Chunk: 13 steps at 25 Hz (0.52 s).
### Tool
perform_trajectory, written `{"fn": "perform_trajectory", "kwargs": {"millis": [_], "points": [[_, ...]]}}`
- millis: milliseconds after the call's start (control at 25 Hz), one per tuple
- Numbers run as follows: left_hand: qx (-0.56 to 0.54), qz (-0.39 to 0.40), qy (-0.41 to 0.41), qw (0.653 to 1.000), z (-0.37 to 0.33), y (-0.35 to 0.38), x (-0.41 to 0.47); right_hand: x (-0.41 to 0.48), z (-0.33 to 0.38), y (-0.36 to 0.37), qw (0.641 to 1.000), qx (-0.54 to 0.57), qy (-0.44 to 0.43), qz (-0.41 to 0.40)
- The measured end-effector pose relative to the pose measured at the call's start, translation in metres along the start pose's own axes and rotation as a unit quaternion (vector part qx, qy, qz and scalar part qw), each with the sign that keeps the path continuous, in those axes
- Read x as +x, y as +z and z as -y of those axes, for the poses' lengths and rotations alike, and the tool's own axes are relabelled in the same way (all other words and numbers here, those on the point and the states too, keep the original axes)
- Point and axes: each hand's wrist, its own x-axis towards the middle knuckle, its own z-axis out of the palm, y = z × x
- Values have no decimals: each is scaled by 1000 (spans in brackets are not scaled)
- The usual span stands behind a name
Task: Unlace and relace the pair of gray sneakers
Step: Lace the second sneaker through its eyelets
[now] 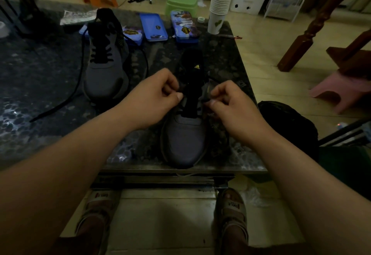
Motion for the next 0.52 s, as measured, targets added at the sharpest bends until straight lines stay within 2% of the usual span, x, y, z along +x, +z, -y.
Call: {"fn": "perform_trajectory", "kwargs": {"millis": [160, 360, 520], "points": [[26, 33, -91, 995, 0, 10, -6, -3, 3, 12, 998, -25, 53, 17], [76, 1, -122, 990, -12, 16, -4, 2, 10, 26, 992, -116, 49, -29], [72, 7, -105, 992, -14, 12, -6, 2, 10, 21, 993, -111, 41, -24]]}}
